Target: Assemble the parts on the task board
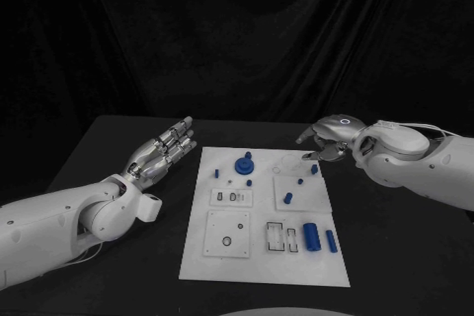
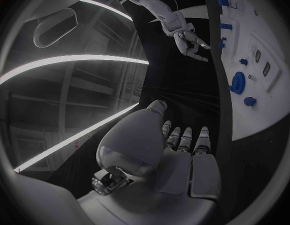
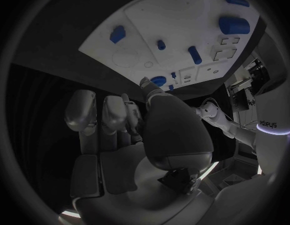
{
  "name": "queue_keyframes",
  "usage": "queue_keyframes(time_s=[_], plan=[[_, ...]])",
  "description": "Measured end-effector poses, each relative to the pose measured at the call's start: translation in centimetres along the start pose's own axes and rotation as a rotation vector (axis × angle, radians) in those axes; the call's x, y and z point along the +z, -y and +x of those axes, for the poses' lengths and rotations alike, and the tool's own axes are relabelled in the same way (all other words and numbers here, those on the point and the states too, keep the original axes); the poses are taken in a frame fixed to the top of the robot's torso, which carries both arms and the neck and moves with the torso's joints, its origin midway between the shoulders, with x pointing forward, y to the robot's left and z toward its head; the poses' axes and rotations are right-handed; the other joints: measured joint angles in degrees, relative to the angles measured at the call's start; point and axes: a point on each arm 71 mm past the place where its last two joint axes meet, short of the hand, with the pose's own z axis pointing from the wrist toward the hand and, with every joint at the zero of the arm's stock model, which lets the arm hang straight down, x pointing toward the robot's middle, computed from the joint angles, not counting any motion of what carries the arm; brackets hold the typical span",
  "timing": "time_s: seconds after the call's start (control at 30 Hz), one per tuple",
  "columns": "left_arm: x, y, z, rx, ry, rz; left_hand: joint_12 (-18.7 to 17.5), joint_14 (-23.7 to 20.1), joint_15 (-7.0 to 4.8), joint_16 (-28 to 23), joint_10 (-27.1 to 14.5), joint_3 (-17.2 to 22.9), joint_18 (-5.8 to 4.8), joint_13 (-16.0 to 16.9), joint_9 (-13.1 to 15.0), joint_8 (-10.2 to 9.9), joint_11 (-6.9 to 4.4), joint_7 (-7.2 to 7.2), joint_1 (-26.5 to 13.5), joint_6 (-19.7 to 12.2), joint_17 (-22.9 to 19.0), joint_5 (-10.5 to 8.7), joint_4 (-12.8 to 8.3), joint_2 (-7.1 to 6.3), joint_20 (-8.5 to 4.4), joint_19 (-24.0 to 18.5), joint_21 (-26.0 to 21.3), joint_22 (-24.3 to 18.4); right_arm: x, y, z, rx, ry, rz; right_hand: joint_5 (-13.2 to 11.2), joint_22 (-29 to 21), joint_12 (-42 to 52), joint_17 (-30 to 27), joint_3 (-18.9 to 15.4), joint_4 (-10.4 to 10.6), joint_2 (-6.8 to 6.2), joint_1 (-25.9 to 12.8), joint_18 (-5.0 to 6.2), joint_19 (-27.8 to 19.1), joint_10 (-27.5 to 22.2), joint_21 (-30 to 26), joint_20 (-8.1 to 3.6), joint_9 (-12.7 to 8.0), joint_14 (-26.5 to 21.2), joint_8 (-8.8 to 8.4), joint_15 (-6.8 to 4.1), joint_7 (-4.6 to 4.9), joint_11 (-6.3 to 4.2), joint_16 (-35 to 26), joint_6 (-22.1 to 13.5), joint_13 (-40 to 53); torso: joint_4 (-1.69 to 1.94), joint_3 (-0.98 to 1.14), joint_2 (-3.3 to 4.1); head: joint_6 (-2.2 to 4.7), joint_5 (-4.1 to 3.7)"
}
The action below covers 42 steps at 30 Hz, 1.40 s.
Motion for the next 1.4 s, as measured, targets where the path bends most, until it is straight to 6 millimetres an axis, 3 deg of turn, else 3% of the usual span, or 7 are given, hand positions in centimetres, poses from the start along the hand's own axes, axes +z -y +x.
queue_keyframes(time_s=[0.07, 0.17, 0.37, 0.6, 0.97, 1.2, 1.4], plan=[[0.0, 0.0, 0.1, -0.001, -0.001, 0.000, 0.00, 0.00, 0.00, 0.00, 0.00, 0.00, 0.01, 0.00, 0.00, 0.00, 0.00, 0.00, 0.00, 0.00, 0.00, 0.00, 0.00, 0.00, 0.00, 0.00, 0.00, 0.00, -0.5, 0.9, 0.7, 0.001, -0.016, 0.027, 0.00, 0.00, -3.53, -3.66, -0.47, 0.07, 0.24, 0.24, 0.00, 0.00, 0.00, -1.01, 0.00, -0.21, 0.00, 0.00, 0.00, 0.00, 0.00, -3.70, 0.00, -7.35, -0.07, -0.03, -0.07, -0.09, -0.01], [0.0, 0.0, 0.1, -0.001, -0.002, 0.000, 0.00, 0.00, 0.00, 0.00, -0.21, 0.00, 0.00, 0.00, 0.00, 0.00, 0.20, 0.00, 0.00, 0.00, 0.00, 0.00, 0.00, 0.00, 0.00, 0.00, 0.00, 0.00, -1.0, 1.6, 1.8, 0.005, -0.041, 0.053, 0.07, 0.00, -3.93, -6.22, -0.79, 0.06, 0.32, 0.32, 0.01, 0.21, 0.97, -1.17, 0.21, -0.30, 0.00, 0.00, 0.00, 0.00, 0.29, -5.73, 0.00, -8.95, -0.12, -0.07, -0.15, -0.22, 0.27], [0.0, -0.2, 0.2, -0.005, -0.004, -0.003, 0.00, 0.21, 0.21, 0.00, -0.21, 0.00, 0.00, 0.01, 0.00, 0.00, 0.20, 0.00, 0.00, 0.00, 0.01, 0.00, 0.00, 0.00, 0.00, 0.00, 0.00, -0.01, -1.6, 2.6, 3.3, 0.015, -0.066, 0.082, 0.70, -0.01, -0.45, -5.46, -1.51, -0.01, 0.32, 0.31, 0.00, 1.03, 2.48, 0.72, 0.61, -0.30, 0.00, 0.00, 0.00, 0.23, 0.40, -4.04, 0.23, -6.35, -0.17, -0.12, -0.30, -0.75, 0.59], [0.0, -0.4, 0.3, -0.009, -0.006, -0.007, 0.00, 0.21, 0.21, 0.00, -0.21, 0.00, 0.00, 0.02, 0.00, 0.00, 0.19, 0.00, 0.00, 0.00, 0.02, 0.00, 0.00, 0.00, 0.00, 0.00, 0.00, -0.03, -1.6, 2.8, 4.2, 0.023, -0.076, 0.088, 0.70, -0.01, 1.07, -4.37, -1.97, 0.15, 0.39, 0.20, 0.01, 1.43, 2.50, 2.07, 0.62, 0.06, 0.00, 0.00, 0.00, 0.62, 0.42, -2.37, 0.62, -5.47, -0.14, -0.11, -0.30, -1.10, 0.34], [-0.1, -0.6, 0.3, -0.013, -0.009, -0.010, 0.00, 0.21, 0.21, 0.00, -0.22, 0.00, 0.00, 0.03, 0.00, 0.00, 0.18, 0.00, 0.00, 0.00, -0.03, 0.00, 0.00, 0.00, 0.00, 0.00, 0.00, -0.03, -1.5, 2.8, 4.6, 0.030, -0.080, 0.078, -2.62, -0.01, 1.20, -4.52, -3.67, 1.85, -0.77, -1.40, 0.00, 1.44, 2.47, 2.09, 0.60, 1.37, 0.00, 0.00, 0.00, 0.83, 0.42, -1.39, 0.83, -5.51, -0.13, -0.03, -0.17, -1.20, 0.27], [-0.1, -0.6, 0.3, -0.014, -0.010, -0.010, 0.00, -0.01, 0.42, 0.00, -0.22, 0.16, 0.00, 0.04, 0.00, 0.00, 0.18, 0.00, 0.00, 0.00, -0.03, 0.00, -0.17, 0.00, 0.00, 0.00, 0.00, -0.03, -1.5, 2.7, 5.0, 0.032, -0.086, 0.078, -3.39, -0.02, 1.20, -0.18, -3.61, 4.00, -1.22, -1.81, 0.00, 1.74, 2.46, 3.57, 0.30, 2.84, 0.00, 0.01, 0.00, 1.04, 0.42, 3.86, 0.62, -5.51, -0.15, -0.03, -0.09, -0.98, 0.27], [-0.1, -0.6, 0.3, -0.015, -0.011, -0.012, 0.00, -0.01, 0.42, 0.00, -0.22, 0.16, 0.00, 0.04, 0.00, 0.00, 0.18, 0.00, 0.00, 0.00, -0.02, 0.00, -0.16, 0.00, 0.00, 0.00, 0.00, -0.03, -1.5, 2.5, 5.3, 0.035, -0.090, 0.075, -1.83, 0.03, 1.20, 14.24, -3.15, 5.47, -2.36, -0.67, 0.01, 2.26, 2.79, 5.99, 0.41, 6.08, 0.00, 0.19, 0.00, 1.24, 0.75, 18.98, 0.41, -6.05, -0.14, -0.03, -0.05, -0.85, 0.35]])
